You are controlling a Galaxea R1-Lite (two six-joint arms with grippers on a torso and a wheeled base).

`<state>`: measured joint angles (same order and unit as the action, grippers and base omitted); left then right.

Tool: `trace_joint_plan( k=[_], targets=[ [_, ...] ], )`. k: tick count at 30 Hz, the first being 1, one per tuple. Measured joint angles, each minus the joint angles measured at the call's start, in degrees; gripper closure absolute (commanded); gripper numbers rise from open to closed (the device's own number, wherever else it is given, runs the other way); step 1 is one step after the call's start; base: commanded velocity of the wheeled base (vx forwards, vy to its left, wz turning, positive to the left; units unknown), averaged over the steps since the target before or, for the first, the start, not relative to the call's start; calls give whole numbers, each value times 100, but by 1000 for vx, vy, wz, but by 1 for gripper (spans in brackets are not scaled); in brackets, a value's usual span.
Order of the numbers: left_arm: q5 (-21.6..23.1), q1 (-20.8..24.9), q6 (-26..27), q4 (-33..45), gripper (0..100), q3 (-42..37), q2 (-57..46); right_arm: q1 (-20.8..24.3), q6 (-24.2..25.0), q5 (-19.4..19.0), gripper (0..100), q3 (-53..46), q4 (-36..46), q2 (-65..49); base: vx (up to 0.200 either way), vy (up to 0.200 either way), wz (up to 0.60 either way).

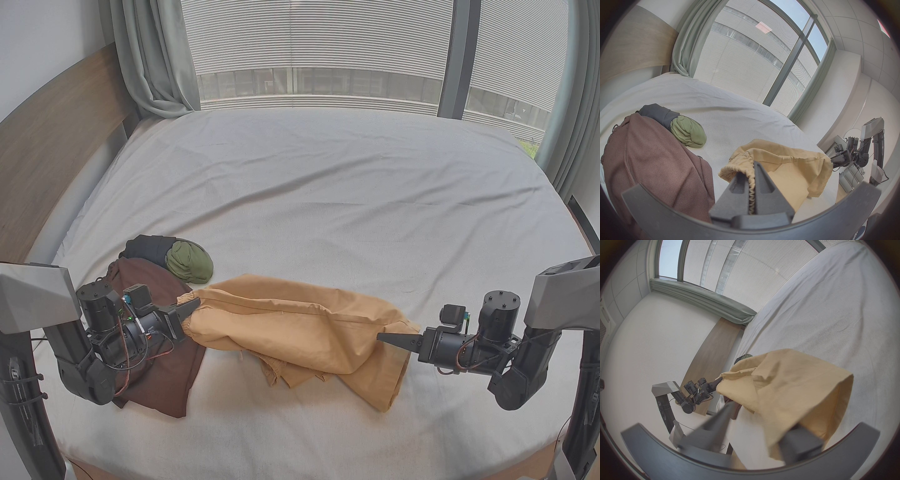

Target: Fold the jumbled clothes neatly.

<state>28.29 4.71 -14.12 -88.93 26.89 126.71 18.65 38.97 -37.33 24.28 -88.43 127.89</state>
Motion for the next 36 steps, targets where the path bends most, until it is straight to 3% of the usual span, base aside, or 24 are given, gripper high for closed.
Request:
trace_joint_plan(
  k=[6, 19, 33, 34, 36],
  targets=[
    [0, 11, 6, 2, 100, -7, 28, -68, 24, 277, 0, 319, -6, 118, 0, 0, 0],
    [2, 22, 9, 0, 100, -18, 55, -636, 339, 284, 0, 844, -4, 262, 0, 0, 0],
    [2, 30, 9, 0, 100, -18, 55, -597, 339, 310, 0, 956, -11, 444, 0, 0, 0],
    [0, 30, 6, 0, 100, -18, 55, -590, 336, 317, 100, 967, -11, 452, 0, 0, 0],
    [0, 30, 9, 0, 100, -18, 55, -584, 334, 321, 100, 978, -15, 469, 0, 0, 0]
  ],
)
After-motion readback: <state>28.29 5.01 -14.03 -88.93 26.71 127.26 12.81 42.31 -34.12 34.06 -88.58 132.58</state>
